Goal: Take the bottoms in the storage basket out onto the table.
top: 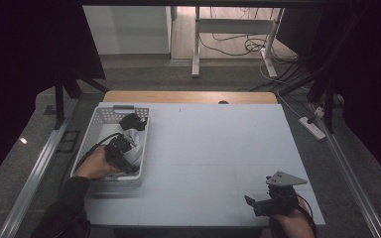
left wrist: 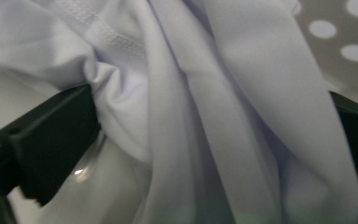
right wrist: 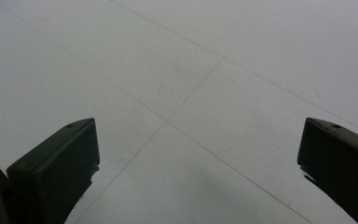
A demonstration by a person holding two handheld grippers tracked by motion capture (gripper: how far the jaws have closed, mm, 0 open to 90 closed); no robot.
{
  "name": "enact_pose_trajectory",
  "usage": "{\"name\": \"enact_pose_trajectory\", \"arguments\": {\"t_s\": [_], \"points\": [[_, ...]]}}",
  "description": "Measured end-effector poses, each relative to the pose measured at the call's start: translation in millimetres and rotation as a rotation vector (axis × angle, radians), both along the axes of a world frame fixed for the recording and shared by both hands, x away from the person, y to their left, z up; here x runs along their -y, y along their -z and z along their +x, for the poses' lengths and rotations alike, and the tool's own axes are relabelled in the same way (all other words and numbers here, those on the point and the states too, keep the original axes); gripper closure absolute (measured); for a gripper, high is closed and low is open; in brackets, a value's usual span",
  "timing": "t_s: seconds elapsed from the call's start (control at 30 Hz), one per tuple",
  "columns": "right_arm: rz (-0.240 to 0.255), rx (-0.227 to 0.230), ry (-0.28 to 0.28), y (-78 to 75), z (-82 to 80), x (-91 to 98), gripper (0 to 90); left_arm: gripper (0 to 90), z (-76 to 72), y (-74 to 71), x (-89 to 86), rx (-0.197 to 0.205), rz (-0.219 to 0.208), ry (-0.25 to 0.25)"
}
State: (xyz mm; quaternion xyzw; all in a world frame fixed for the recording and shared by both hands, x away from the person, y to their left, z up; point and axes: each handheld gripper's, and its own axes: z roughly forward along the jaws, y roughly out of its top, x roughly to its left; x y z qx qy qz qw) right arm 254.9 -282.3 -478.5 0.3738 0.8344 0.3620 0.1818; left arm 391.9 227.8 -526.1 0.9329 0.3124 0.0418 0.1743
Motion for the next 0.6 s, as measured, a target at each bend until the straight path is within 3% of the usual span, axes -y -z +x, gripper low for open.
{"name": "enact_pose_trajectory", "arguments": {"t_s": [0.1,0.17,0.2,0.23,0.27,0.37,0.47,0.6], "points": [[-0.002,0.001,-0.001,0.0,0.0,0.0,0.0,9.2,1.0,-2.1,-3.4,0.007,-0.014,-0.030],[-0.002,0.001,-0.002,0.0,0.0,0.0,0.0,22.6,1.5,-3.7,-7.3,0.017,-0.036,-0.050],[-0.003,0.001,-0.002,0.1,0.0,0.0,0.0,22.6,1.6,-5.1,-9.3,0.022,-0.047,-0.059],[-0.003,0.001,-0.002,0.0,0.0,-0.1,0.0,33.2,1.6,-6.7,-11.4,0.027,-0.062,-0.069],[-0.004,0.001,-0.003,0.1,-0.1,-0.2,0.0,50.8,1.6,-7.6,-12.8,0.024,-0.075,-0.077],[-0.004,0.002,-0.004,0.1,-0.1,-0.2,0.0,66.4,1.0,-8.3,-12.3,0.018,-0.080,-0.066],[-0.004,0.002,-0.004,0.1,-0.1,-0.2,0.0,74.0,-0.4,-9.9,-8.2,0.010,-0.067,-0.053],[-0.003,0.002,-0.004,0.0,-0.2,-0.3,0.0,75.4,-0.8,-11.6,-6.9,0.003,-0.062,-0.074]]}}
